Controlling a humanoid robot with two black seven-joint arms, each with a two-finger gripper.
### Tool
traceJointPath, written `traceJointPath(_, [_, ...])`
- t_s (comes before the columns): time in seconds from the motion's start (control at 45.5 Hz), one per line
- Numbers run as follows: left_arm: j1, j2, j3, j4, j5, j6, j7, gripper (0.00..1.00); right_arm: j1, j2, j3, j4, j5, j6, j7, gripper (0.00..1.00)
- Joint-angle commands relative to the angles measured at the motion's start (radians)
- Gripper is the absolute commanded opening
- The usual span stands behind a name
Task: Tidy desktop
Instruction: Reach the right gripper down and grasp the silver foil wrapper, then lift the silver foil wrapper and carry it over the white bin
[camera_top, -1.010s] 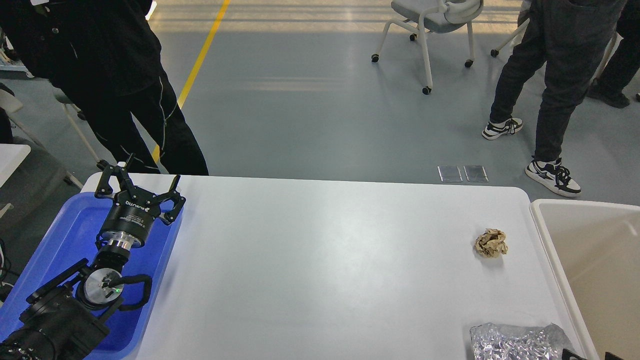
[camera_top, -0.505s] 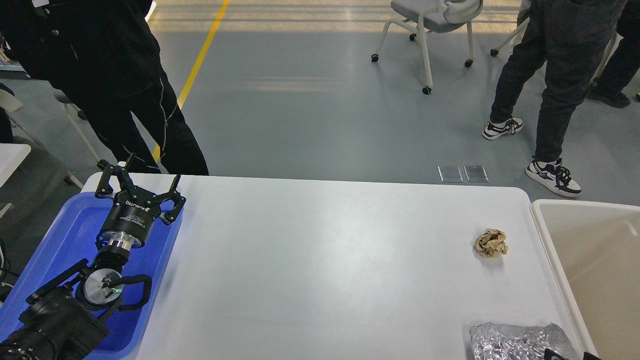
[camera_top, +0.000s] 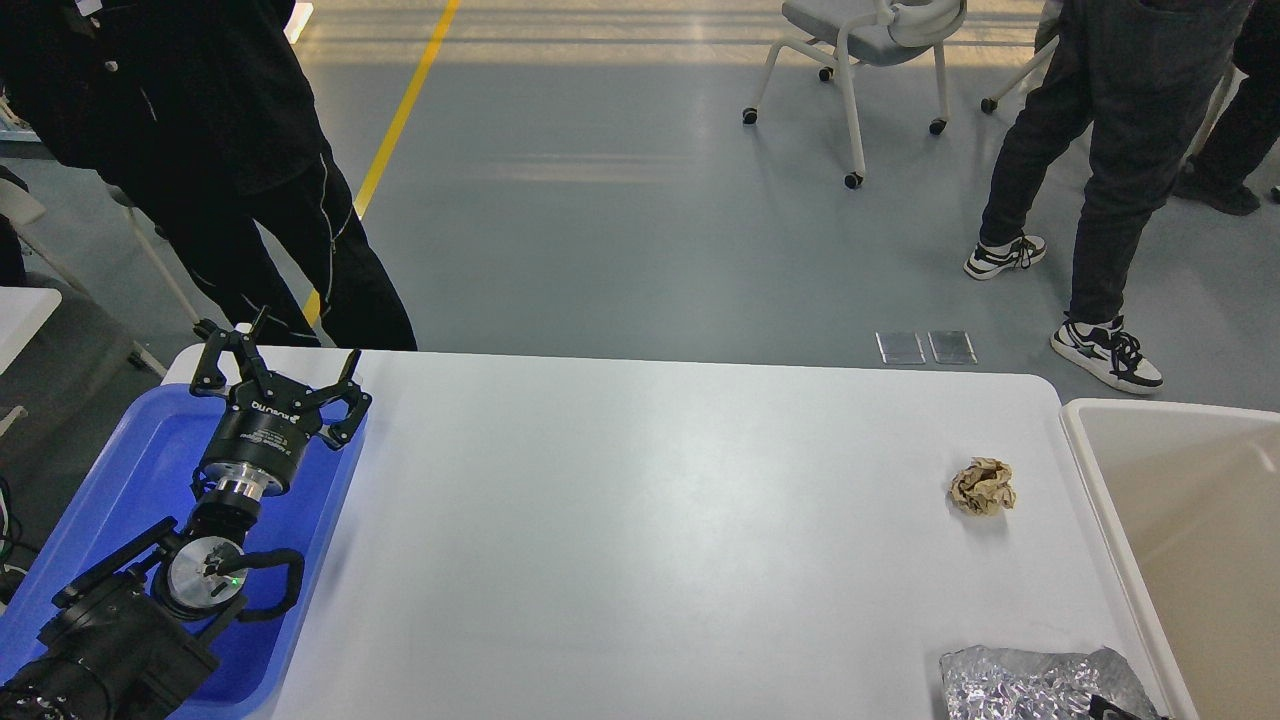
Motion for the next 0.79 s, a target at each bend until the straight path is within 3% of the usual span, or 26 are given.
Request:
traceJointPath(0.0, [0.0, 0.0, 0.0, 0.0, 0.0, 0.0, 0.0, 1.0, 0.012, 0.008, 0.0, -0.013, 0.042, -0.001, 0.0, 0.0])
traceJointPath(0.395, [0.0, 0.0, 0.0, 0.0, 0.0, 0.0, 0.0, 1.0, 0.017, -0.015, 0.0, 0.011, 0.051, 0.002, 0.054, 0.0])
traceJointPath(0.769, [0.0, 0.0, 0.0, 0.0, 0.0, 0.0, 0.0, 1.0, 0.139, -0.34, 0.0, 0.379, 0.071, 0.04, 0.031, 0.0])
